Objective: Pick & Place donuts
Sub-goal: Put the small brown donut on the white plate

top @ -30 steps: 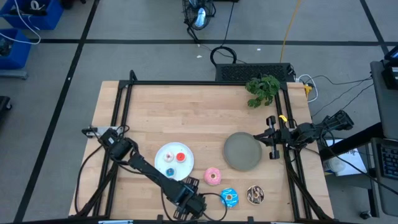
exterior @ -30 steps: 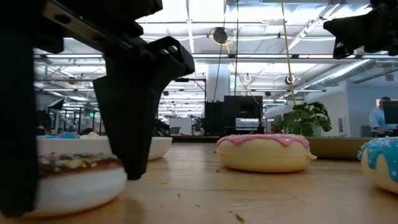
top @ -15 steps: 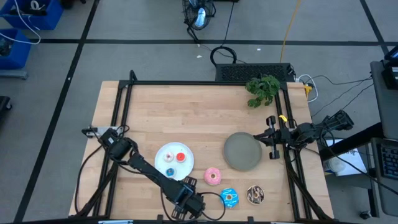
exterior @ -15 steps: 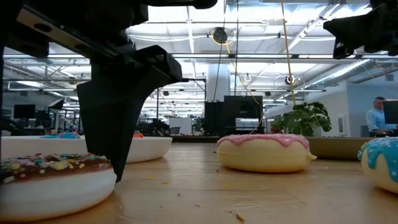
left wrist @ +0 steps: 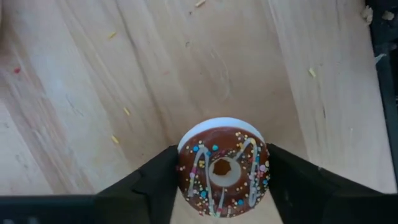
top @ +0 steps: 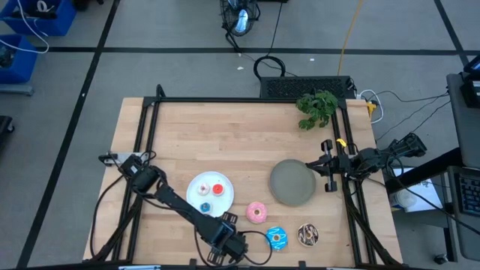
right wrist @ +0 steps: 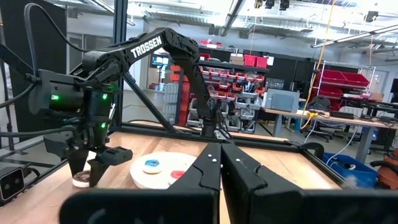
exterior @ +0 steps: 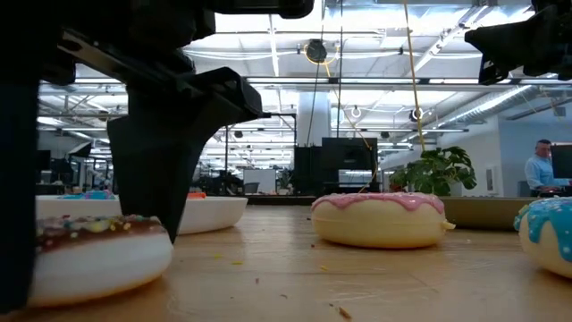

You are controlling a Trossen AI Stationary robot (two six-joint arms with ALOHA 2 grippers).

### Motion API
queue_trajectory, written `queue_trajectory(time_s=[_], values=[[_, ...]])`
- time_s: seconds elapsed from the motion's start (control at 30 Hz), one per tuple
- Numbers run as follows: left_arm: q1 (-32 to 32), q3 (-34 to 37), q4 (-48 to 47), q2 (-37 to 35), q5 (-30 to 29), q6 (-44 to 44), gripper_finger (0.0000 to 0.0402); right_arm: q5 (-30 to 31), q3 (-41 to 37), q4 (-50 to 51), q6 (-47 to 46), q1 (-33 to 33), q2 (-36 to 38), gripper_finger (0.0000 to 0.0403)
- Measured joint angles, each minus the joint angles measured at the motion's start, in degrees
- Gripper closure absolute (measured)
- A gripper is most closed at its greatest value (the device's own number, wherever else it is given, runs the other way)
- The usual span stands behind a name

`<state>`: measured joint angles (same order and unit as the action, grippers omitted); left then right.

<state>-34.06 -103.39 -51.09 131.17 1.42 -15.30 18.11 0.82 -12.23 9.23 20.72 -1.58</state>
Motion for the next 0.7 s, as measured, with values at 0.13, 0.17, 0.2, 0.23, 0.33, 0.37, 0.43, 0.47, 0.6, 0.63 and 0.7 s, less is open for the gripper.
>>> queue_trajectory(time_s=[0.13,0.17,0.2,0.23,0.33,0.37,0.43,0.47,0.6,0.63,0.7], values=[[0.0,-1.8,-0.4,0.3,0.6,0.4,0.0235,0.0,0.0,0.0,0.0,0.0,0.0,0.0403],[-0.1,-2.5,-1.1,0.2,0.7,0.4,0.0247,0.0,0.0,0.0,0.0,0.0,0.0,0.0403],[-0.1,-3.3,-2.3,-0.1,0.7,0.4,0.0257,0.0,0.0,0.0,0.0,0.0,0.0,0.0403],[-0.1,-4.2,-3.7,-0.2,0.5,0.2,0.0265,0.0,0.0,0.0,0.0,0.0,0.0,0.0403],[0.0,-7.9,-9.6,-0.4,-1.1,-0.5,0.0277,0.0,0.0,0.0,0.0,0.0,0.0,0.0403],[0.0,-9.5,-11.9,-0.4,-1.8,-0.7,0.0277,0.0,0.0,0.0,0.0,0.0,0.0,0.0403],[0.0,-12.9,-16.0,-0.4,-2.9,-1.6,0.0274,0.0,0.0,0.0,0.0,0.0,0.0,0.0403],[0.0,-14.5,-17.9,-0.4,-3.5,-2.1,0.0271,-0.1,0.0,0.0,0.0,0.0,0.0,0.0403],[0.0,-21.4,-26.8,-0.4,-5.0,-3.2,0.0259,-0.1,0.0,0.0,0.0,0.0,0.0,0.0403],[0.0,-23.1,-28.6,-0.4,-5.8,-2.7,0.0257,-0.1,0.0,0.0,0.0,0.0,0.0,0.0403],[-0.2,-26.3,-31.9,-0.5,-7.8,-1.5,0.0254,-0.1,0.0,0.0,0.0,0.0,0.0,0.0403]])
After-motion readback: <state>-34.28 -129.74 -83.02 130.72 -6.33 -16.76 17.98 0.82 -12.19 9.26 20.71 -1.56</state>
